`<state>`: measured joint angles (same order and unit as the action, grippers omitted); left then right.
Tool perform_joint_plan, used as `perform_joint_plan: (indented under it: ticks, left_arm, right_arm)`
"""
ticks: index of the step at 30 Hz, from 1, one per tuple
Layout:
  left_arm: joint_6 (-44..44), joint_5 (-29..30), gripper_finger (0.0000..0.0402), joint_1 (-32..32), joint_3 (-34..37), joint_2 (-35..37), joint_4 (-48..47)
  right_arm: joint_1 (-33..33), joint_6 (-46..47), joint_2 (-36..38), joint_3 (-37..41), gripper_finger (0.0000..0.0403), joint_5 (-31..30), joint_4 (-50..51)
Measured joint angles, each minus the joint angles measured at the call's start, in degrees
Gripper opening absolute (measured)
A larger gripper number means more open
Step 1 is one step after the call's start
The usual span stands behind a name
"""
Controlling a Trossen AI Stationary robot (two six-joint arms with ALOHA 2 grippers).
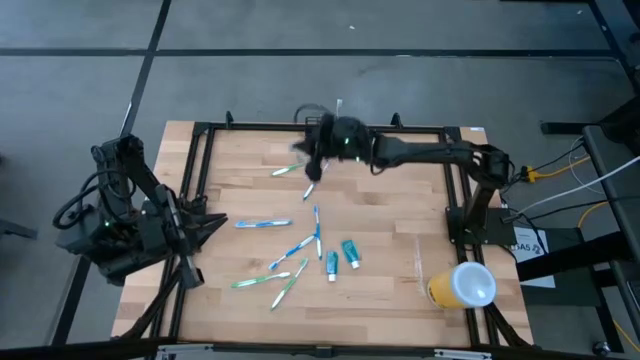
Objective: Pick & Place toothbrushing station
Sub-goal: Put the blue toothbrush into the wire organizer
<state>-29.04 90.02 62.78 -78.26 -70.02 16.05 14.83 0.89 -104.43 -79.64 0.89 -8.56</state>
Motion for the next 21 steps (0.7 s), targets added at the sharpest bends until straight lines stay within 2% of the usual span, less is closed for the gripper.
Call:
perform_joint_plan:
  ticks: [7, 10, 14, 17, 21]
  left_arm:
    - [3.33, 0.0, 0.0019, -0.44, 0.0, 0.0, -0.02]
    - [4.24, -0.02, 0.0019, -1.79, 0.0, 0.0, -0.02]
    - [4.83, 0.01, 0.0019, -3.56, 0.0, 0.0, -0.02]
    - [5.81, -0.02, 0.0019, -4.66, 0.0, 0.0, -0.35]
    - [7.86, 0.02, 0.0019, -5.78, 0.0, 0.0, -1.4]
  right_arm:
    - [8.58, -1.21, -0.52, 0.16, 0.0001, 3.14, -8.81]
    - [11.5, 1.04, -1.25, 0.14, 0.0, 5.98, -15.28]
    - [13.87, 3.0, -2.25, 0.12, 0.0, 7.21, -20.33]
    - [14.3, 2.92, -2.79, 0.14, 0.0, 8.07, -20.31]
    - [15.38, 4.19, -4.84, 0.14, 0.0, 9.65, -26.34]
